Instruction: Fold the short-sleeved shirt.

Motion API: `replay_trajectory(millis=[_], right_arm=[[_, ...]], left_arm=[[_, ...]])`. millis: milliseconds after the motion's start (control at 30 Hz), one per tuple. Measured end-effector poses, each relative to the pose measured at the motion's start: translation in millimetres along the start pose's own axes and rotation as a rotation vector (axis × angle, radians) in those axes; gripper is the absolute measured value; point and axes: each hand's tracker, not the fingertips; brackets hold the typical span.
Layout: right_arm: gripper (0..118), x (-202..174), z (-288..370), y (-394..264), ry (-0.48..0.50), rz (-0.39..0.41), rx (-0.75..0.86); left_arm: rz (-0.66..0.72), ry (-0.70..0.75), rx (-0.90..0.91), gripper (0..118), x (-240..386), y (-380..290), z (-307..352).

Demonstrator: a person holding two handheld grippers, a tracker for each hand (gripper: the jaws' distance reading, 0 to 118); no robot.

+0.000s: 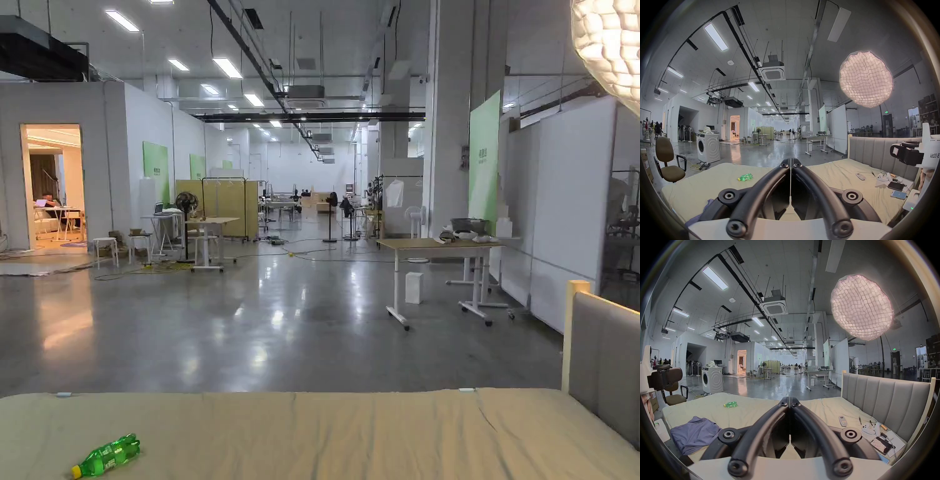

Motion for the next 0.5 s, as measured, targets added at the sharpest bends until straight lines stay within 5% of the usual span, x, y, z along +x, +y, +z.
replay_trajectory(millis=[500], right_arm=[[0,-0.6,0.4,-2.0,0.001,-0.007,-0.008]], left_arm=[[0.005,0.004,-0.011,0,-1.8,-2.0,-0.1]])
